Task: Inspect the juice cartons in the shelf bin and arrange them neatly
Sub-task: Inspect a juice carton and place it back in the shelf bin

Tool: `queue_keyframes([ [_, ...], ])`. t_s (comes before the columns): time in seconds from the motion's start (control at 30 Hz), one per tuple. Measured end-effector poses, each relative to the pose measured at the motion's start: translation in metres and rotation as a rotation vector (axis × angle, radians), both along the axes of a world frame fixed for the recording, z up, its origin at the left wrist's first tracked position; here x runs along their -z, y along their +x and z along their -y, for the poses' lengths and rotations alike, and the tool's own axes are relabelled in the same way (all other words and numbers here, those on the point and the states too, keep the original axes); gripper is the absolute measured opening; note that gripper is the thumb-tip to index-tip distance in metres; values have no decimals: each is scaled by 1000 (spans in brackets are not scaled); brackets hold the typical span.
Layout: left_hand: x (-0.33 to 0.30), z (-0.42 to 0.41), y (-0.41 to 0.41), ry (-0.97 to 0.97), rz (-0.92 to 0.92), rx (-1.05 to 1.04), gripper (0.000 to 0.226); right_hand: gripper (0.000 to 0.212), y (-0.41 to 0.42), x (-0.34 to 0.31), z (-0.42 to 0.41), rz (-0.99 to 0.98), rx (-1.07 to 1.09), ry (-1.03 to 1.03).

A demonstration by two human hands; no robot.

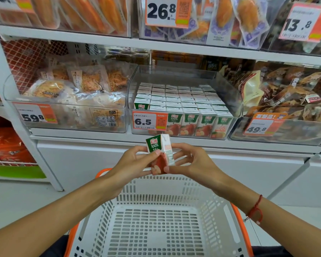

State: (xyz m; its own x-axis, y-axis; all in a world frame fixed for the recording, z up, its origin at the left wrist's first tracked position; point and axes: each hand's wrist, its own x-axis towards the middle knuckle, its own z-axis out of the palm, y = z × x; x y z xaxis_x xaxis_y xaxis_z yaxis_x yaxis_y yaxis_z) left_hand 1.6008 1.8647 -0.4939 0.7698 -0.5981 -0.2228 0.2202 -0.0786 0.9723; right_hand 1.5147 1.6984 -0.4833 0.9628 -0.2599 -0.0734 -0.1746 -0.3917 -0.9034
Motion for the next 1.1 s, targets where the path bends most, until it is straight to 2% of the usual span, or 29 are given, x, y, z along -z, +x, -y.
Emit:
queue_keyframes([
  [0.07, 2, 2, -3, 21, 1, 1, 38, 59, -1, 2, -8, 85, 36, -112],
  [0.13, 4, 3, -3, 34, -11, -5, 42, 59, -2, 5, -10, 128, 34, -120],
  [0.2, 3, 0, 0, 26, -26, 22, 41, 49, -2, 4, -8, 111, 4, -41],
  [0.3, 0, -6, 5, 29, 0, 134, 37, 20, -1, -3, 0, 74, -21, 159],
  [0.33, -1, -7, 5, 31, 18, 163, 36, 18, -1, -4, 2, 64, -12, 192],
  [0.47, -3, -7, 3, 15, 47, 216, 34, 32, 1, -4, 9, -17, -69, 234],
  [0.67, -3, -7, 1, -21, 95, 195, 33, 33, -1, -6, 8, -78, -279, 301],
  [0.77, -4, -6, -1, -66, 83, 152, 30, 44, -1, -6, 10, -85, -318, 288],
  [0.93, 0, -5, -2, 9, 188, 35, 11, 47, 0, -1, 4, -52, -164, 232],
  [1.0, 2, -7, -1, 34, 235, 6, 13, 45, 0, 2, -2, -28, -55, 203],
  [1.1, 1, -5, -3, 48, 224, 36, 19, 54, 0, 6, -11, 27, 48, 50],
])
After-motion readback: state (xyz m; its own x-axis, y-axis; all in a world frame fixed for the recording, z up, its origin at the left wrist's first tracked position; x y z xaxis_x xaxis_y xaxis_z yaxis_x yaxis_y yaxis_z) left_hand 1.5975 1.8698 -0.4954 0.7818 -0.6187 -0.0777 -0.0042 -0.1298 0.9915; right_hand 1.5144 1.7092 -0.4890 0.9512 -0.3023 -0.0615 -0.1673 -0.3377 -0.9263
